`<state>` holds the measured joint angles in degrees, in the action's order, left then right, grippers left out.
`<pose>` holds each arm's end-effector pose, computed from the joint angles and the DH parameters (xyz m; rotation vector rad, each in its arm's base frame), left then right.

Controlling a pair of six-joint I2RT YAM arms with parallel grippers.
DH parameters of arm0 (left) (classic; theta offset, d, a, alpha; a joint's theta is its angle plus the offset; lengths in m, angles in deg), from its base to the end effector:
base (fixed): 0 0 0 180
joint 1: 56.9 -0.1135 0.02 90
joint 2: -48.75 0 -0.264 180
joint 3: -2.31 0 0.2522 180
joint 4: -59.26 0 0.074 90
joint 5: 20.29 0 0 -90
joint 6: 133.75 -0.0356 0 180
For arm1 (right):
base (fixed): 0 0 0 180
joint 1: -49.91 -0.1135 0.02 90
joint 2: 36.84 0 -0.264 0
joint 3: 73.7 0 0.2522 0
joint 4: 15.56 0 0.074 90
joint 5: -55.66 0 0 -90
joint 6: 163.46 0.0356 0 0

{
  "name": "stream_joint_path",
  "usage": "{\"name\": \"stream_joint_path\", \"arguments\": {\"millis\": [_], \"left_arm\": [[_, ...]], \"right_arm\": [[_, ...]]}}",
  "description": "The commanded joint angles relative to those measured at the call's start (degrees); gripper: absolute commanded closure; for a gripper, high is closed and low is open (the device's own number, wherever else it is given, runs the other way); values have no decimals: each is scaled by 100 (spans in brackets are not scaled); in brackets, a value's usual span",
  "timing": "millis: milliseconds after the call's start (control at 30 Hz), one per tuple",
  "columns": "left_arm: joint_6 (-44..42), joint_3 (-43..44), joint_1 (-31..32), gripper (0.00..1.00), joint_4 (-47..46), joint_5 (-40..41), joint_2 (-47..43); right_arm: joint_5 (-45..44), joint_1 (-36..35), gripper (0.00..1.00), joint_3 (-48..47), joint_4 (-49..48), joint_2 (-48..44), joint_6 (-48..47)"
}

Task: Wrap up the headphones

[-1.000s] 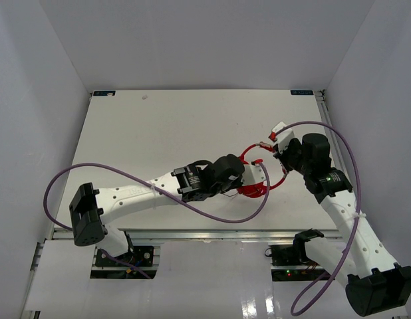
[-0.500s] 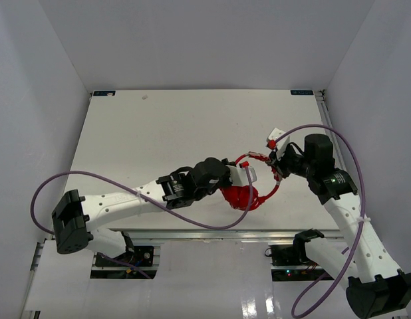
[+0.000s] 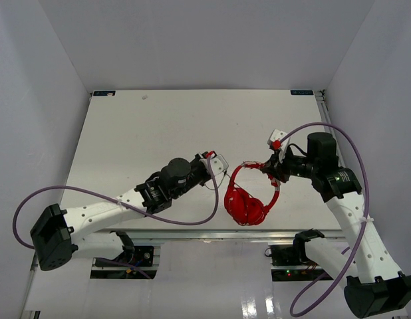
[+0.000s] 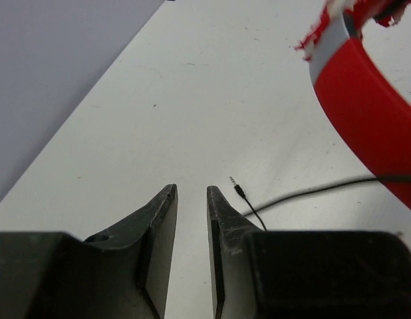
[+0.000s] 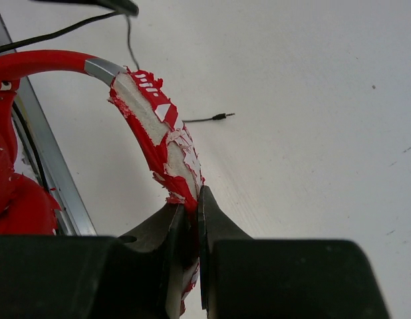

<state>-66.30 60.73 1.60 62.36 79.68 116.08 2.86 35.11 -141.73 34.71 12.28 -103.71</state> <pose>0.1485 -0.2305 0.2953 1.0625 1.4366 -0.2975 0.1620 0.0651 0.3416 -1.1158 1.7033 0.5162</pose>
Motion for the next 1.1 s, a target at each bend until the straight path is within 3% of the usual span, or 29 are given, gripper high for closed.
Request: {"name": "stream_joint_path", "arguments": {"millis": [0, 200, 500, 767, 1067], "left_arm": [[670, -393, -41, 64, -1106, -645, 23], [1161, -983, -41, 60, -2088, -924, 323], [1543, -1434, -172, 38, -2564, -558, 290], [2644, -2419, -501, 3, -2792, -320, -868], [3127, -3084, -507, 2, -2874, -923, -1670]], "right_arm": [[846, 157, 92, -613, -151, 61, 705], [1311, 453, 92, -1059, -138, 198, 1111], [1403, 759, 92, -1420, -153, 414, 1601], [1476, 950, 92, -1525, -250, 561, 1927], [1427, 1030, 92, -1535, -342, 624, 2125]]}}
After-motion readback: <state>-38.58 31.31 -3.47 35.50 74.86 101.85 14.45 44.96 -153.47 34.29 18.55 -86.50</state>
